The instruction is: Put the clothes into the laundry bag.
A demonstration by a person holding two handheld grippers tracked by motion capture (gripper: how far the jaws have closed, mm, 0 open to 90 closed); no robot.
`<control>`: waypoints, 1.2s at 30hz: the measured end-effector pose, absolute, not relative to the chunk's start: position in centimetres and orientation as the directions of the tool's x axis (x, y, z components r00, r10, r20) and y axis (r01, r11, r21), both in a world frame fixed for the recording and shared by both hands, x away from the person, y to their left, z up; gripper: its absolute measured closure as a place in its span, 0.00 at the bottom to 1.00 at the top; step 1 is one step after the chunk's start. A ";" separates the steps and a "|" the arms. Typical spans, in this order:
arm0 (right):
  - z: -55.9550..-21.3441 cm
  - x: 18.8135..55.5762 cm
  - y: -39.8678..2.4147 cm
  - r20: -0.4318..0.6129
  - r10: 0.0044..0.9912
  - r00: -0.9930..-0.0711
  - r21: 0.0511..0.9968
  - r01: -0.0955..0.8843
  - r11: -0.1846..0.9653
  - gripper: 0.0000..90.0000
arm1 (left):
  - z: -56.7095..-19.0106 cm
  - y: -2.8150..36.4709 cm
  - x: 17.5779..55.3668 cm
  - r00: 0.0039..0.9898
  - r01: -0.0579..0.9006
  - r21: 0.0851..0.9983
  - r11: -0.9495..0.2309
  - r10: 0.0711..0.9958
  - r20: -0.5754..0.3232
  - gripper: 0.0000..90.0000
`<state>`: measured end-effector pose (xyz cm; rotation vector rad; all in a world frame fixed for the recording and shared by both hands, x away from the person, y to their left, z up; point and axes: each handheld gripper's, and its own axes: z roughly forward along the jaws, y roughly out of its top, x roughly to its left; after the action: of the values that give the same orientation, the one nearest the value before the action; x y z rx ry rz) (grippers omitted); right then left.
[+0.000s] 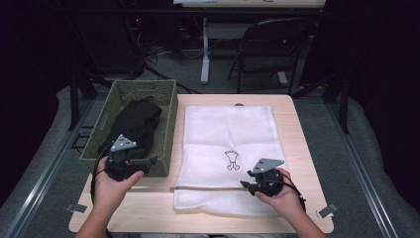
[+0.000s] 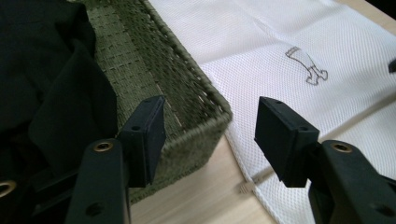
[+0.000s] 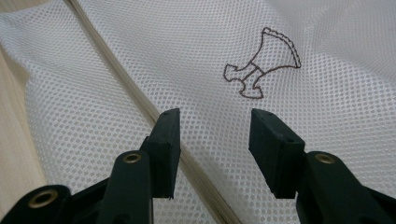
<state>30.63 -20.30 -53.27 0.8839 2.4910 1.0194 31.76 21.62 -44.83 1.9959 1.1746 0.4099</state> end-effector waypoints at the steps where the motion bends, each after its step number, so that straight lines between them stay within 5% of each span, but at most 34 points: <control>1: -53.3 30.6 -20.3 -0.048 0.648 -0.760 0.714 0.428 0.554 0.59 | -44.8 21.7 32.1 0.518 0.602 0.749 -0.275 0.849 -0.105 0.44; 14: -53.3 30.4 -21.0 -0.042 0.678 -0.734 0.716 0.451 0.532 0.48 | -44.0 22.4 36.2 0.486 0.656 0.713 -0.246 0.861 -0.150 0.34; 26: -54.0 30.4 -21.3 0.013 0.700 -0.714 0.706 0.502 0.499 0.24 | -43.7 23.1 39.0 0.470 0.676 0.682 -0.279 0.876 -0.107 0.37; 36: -54.3 30.7 -21.4 0.056 0.714 -0.698 0.700 0.537 0.471 0.18 | -43.1 24.0 41.1 0.431 0.691 0.677 -0.253 0.896 -0.104 0.38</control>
<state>30.72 -21.43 -54.35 1.0747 2.4754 1.0477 41.13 24.01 -43.12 2.0259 1.3329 0.4003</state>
